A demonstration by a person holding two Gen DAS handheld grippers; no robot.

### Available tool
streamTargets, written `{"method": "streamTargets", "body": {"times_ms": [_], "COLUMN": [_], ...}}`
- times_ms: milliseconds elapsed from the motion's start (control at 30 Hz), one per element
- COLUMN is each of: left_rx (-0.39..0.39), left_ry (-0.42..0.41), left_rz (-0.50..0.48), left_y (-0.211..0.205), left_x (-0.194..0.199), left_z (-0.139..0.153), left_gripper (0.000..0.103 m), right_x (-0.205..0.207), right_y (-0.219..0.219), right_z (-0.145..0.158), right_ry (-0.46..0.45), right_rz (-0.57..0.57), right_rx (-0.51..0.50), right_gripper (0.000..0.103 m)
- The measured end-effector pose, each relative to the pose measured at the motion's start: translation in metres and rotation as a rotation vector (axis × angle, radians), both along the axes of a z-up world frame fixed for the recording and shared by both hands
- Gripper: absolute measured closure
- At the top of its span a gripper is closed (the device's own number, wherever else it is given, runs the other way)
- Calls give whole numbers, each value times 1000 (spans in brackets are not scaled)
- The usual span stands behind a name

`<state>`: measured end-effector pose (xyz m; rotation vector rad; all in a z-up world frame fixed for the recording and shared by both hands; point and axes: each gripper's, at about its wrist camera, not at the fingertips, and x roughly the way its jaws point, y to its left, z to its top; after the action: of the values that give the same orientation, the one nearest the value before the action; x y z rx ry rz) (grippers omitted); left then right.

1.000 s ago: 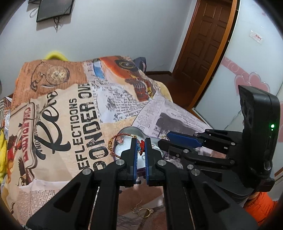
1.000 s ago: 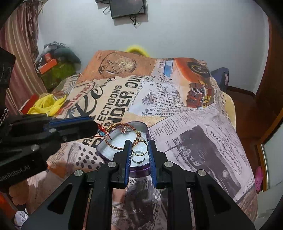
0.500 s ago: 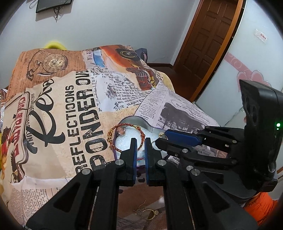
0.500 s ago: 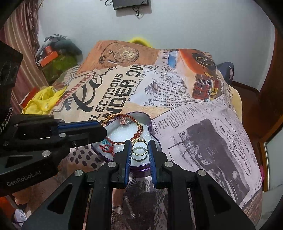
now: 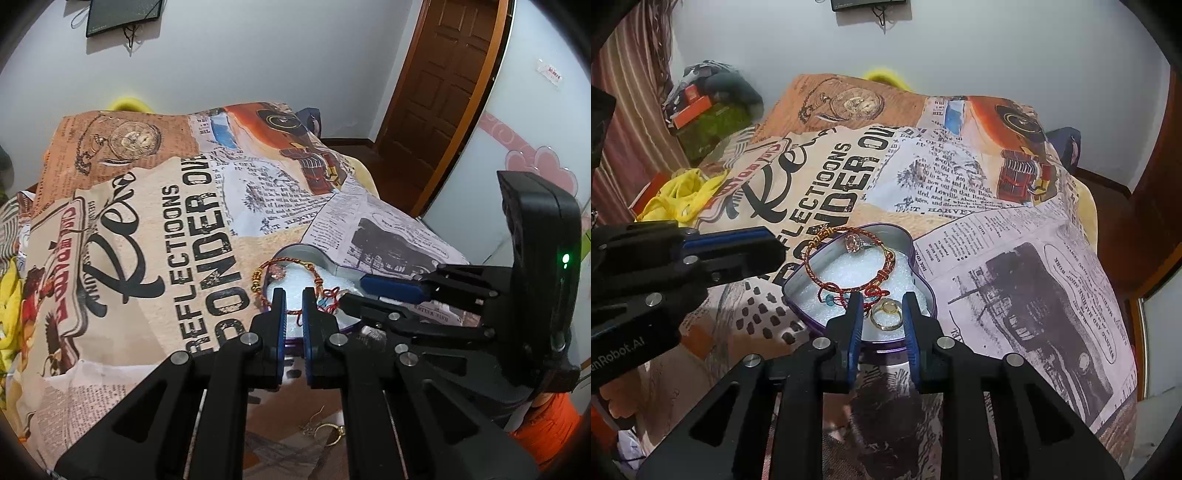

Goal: Organize jewelry
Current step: 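Lower charm and ring into the tin and open both tools, then move both open tools back to the remaining earrings on the bed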

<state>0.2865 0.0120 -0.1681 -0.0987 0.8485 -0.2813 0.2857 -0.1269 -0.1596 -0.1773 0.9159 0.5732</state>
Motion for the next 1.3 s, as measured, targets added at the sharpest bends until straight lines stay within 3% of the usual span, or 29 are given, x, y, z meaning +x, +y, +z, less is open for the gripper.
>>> {"method": "streamTargets", "body": {"times_ms": [267,433,633,1300], "left_rx": [27,47,61,51], "left_ry": [5,-10,-7,87], "left_rz": [14,29,48,100], "left_y": [5,9,18,49], "left_x": [-14,-30,-50,-98], "left_z": [2,8,12,-16], "left_gripper": [93,75,70,69], "right_x": [-13,-24,-42,-79], "right_y": [-5,-10,-8,30], "right_z": [15,25,27,-23], "right_ry": [-33,-47,-42,116], "right_rz": [-17,-19,6,107], "right_rx": [1,14,21,-29], "right_gripper": [77,72,70,70]}}
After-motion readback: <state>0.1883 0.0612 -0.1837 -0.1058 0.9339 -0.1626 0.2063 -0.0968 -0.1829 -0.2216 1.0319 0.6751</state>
